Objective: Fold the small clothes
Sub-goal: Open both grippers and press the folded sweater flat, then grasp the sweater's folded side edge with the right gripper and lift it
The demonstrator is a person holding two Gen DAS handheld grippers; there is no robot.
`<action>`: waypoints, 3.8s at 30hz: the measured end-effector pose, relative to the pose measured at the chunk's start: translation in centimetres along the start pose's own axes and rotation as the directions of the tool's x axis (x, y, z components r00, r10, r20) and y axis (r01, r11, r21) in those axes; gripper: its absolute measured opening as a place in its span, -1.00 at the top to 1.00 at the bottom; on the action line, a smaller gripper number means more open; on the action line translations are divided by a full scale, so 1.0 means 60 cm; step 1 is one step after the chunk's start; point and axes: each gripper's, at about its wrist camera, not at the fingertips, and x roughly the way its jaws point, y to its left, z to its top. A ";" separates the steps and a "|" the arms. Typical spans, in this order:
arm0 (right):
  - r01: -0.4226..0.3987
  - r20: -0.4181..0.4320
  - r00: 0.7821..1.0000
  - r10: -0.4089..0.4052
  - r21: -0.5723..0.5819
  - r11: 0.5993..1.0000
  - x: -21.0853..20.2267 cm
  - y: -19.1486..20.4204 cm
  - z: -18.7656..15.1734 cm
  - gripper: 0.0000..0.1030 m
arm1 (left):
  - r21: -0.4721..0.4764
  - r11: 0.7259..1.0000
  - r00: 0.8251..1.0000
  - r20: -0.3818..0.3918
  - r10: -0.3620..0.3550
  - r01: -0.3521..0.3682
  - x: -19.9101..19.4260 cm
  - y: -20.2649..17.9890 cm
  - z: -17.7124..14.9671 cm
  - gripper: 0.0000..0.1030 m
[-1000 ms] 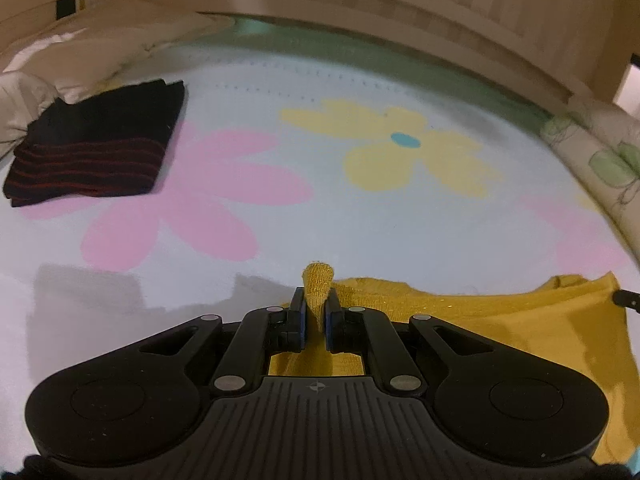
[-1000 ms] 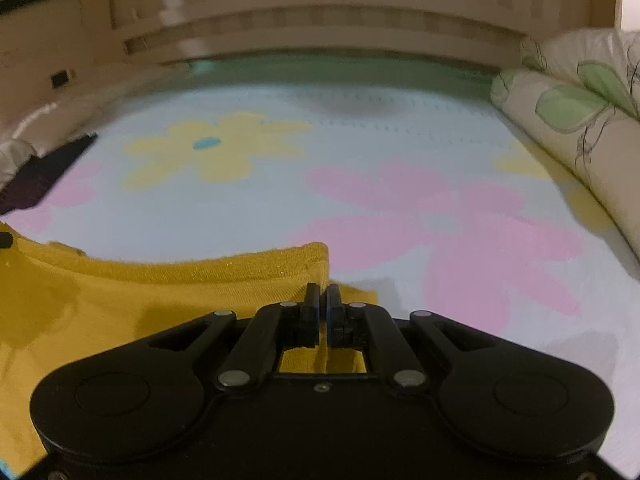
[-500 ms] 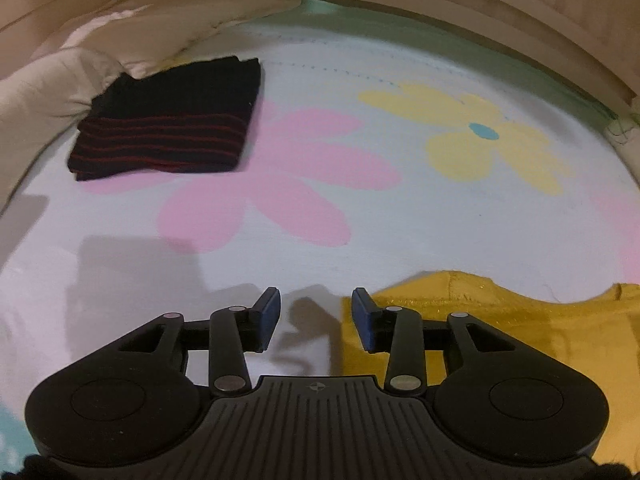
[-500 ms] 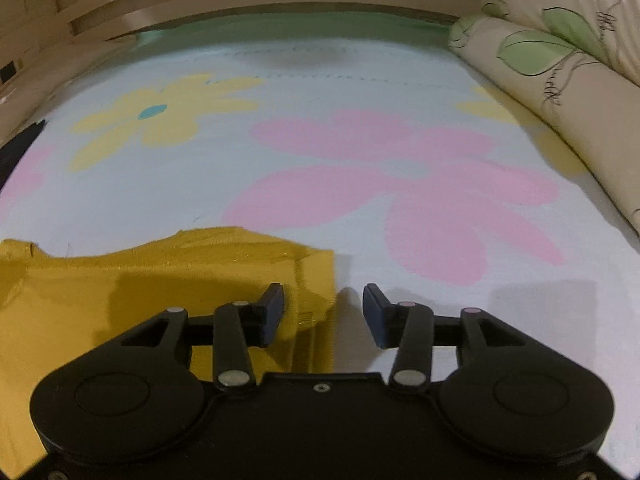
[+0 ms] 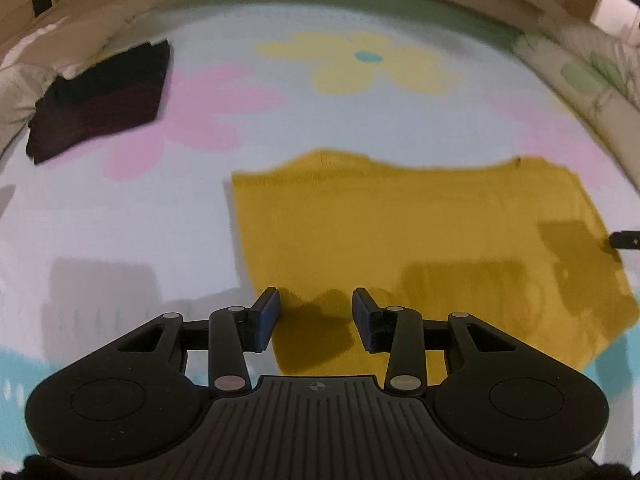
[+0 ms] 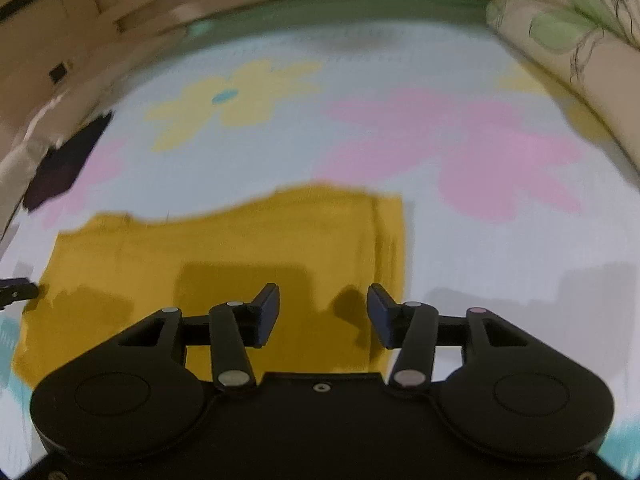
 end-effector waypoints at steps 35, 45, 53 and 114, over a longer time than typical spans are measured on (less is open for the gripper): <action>-0.292 0.042 0.952 0.303 0.423 0.858 0.036 -0.139 -0.069 -0.99 | -0.088 0.992 0.996 -0.018 -0.088 0.086 0.011 -0.048 0.032 -0.02; -0.395 0.093 0.915 0.394 0.417 0.819 0.082 -0.117 -0.039 -1.00 | -0.067 0.993 0.994 -0.039 -0.101 0.098 0.068 -0.084 0.056 -0.02; -0.437 0.067 0.892 0.446 0.373 0.819 0.104 -0.103 -0.016 -1.00 | -0.075 0.994 0.996 -0.040 -0.077 0.074 0.092 -0.114 0.074 -0.05; -0.253 -0.066 0.960 0.272 0.217 0.943 0.023 0.058 0.066 0.54 | -0.209 0.972 0.994 -0.011 0.107 -0.107 -0.009 0.020 0.110 -0.17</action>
